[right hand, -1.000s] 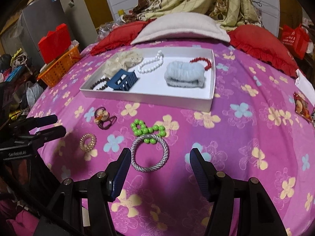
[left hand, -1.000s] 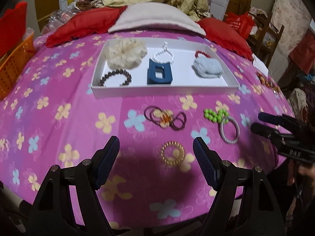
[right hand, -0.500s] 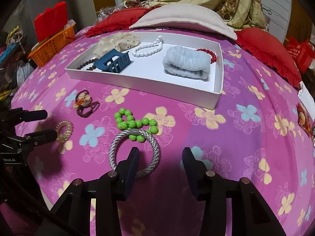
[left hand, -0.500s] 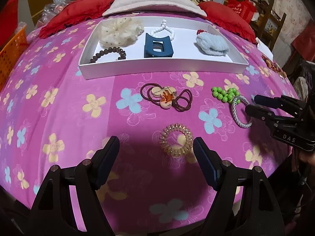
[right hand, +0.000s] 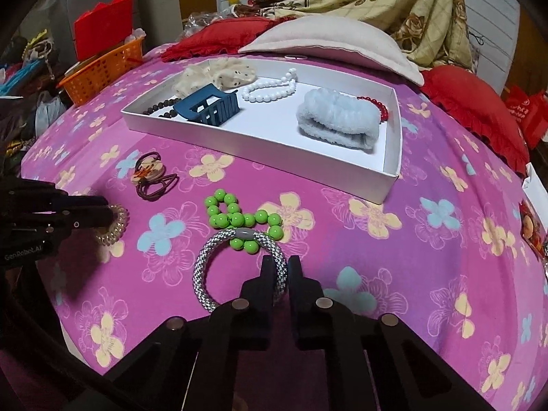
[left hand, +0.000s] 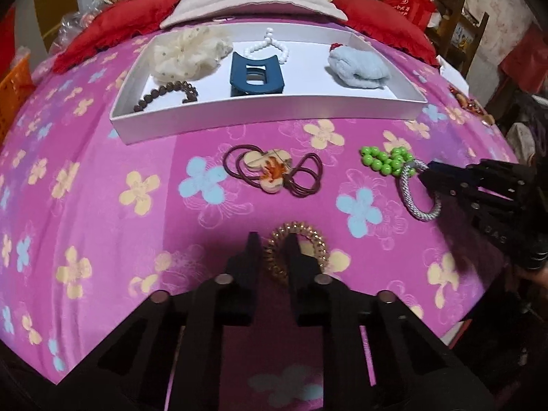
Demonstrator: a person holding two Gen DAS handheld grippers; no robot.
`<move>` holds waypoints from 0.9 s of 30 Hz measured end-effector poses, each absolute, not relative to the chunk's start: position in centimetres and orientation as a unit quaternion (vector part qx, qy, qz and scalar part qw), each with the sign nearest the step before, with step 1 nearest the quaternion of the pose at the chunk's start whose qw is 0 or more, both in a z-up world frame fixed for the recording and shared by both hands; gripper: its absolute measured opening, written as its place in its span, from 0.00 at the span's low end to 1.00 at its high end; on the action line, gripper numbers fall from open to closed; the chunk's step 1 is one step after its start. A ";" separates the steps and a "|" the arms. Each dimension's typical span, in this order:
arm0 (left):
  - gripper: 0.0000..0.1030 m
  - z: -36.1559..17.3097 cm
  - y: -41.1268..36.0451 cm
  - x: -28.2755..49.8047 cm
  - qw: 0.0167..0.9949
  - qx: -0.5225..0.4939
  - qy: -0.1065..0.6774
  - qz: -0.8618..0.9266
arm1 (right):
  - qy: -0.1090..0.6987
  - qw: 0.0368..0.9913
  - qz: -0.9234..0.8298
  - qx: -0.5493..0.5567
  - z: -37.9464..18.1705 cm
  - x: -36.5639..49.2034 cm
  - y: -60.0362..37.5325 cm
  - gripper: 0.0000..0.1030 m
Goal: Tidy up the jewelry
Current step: 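Close the right tool on the silver bangle while the left tool grasps the gold coil hair tie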
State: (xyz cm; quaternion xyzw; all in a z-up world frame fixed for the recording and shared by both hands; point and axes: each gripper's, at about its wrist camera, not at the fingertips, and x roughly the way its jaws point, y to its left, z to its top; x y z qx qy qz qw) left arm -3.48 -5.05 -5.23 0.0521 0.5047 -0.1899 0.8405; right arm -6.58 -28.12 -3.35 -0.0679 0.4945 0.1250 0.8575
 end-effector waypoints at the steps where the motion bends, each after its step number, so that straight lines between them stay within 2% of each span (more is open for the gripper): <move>1: 0.10 -5.2 -5.0 -3.5 0.839 0.049 0.506 -0.191 | 0.491 0.860 0.127 -0.065 -3.2 -6.7 -28.2 0.07; 15: 0.09 -1.2 -4.4 -3.7 0.858 0.024 0.474 -0.198 | 0.441 0.887 0.133 -0.040 2.4 -7.4 -29.0 0.07; 27: 0.09 2.0 -4.0 -1.3 0.880 0.027 0.441 -0.173 | 0.425 0.895 0.130 -0.046 4.3 -6.3 -28.5 0.07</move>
